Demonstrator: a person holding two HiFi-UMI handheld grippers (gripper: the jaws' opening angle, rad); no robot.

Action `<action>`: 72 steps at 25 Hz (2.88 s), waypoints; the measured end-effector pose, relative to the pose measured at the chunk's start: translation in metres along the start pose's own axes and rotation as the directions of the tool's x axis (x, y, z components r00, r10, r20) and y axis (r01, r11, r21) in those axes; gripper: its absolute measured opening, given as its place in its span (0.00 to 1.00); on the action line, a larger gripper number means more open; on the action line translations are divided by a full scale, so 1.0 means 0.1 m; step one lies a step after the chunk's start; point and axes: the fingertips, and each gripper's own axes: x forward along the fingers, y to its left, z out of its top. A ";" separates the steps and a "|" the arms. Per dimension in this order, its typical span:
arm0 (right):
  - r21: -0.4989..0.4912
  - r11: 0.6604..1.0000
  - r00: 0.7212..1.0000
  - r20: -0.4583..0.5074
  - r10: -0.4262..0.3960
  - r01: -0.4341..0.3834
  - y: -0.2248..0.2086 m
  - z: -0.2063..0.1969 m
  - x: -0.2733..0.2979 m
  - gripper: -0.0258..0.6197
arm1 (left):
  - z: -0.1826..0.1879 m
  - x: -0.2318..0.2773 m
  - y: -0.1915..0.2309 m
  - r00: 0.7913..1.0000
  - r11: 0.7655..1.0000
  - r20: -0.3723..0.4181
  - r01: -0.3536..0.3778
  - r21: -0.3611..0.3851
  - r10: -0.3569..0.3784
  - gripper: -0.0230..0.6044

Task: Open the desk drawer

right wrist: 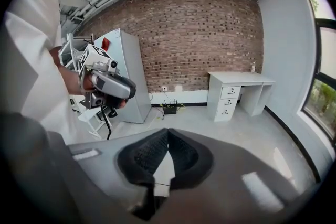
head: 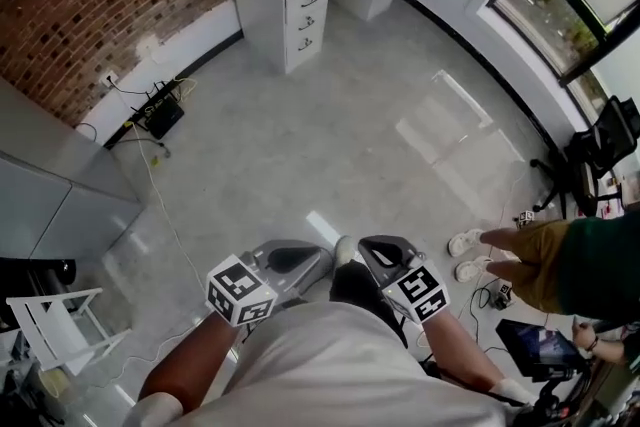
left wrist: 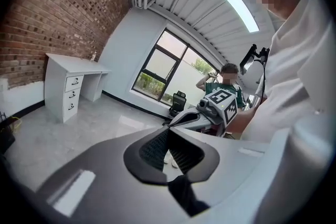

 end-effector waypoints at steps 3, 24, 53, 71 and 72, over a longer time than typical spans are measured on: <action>0.006 1.000 1.000 -0.002 0.021 -0.021 -0.42 0.06 0.21 0.04 | 0.11 0.28 0.35 1.000 1.000 -0.015 -0.013 -0.017 0.013 0.05; -0.087 0.983 0.987 0.000 0.162 -0.162 -3.34 1.25 1.92 0.09 | 2.00 1.91 2.67 0.985 0.985 0.024 -0.168 -0.044 0.169 0.05; 0.810 0.574 0.990 0.138 0.019 -0.124 -7.28 1.54 7.34 0.09 | 2.83 3.05 7.25 0.994 0.999 -0.111 0.007 -0.045 -0.012 0.09; 0.940 0.197 0.951 0.298 -0.083 -0.277 -8.75 0.63 9.93 0.11 | 2.24 4.38 8.81 0.984 0.999 -0.170 0.049 -0.016 -0.051 0.09; 0.942 0.195 0.952 0.295 -0.087 -0.274 -8.80 0.61 9.98 0.11 | 2.21 4.41 8.84 0.982 0.999 -0.183 0.052 -0.010 -0.053 0.09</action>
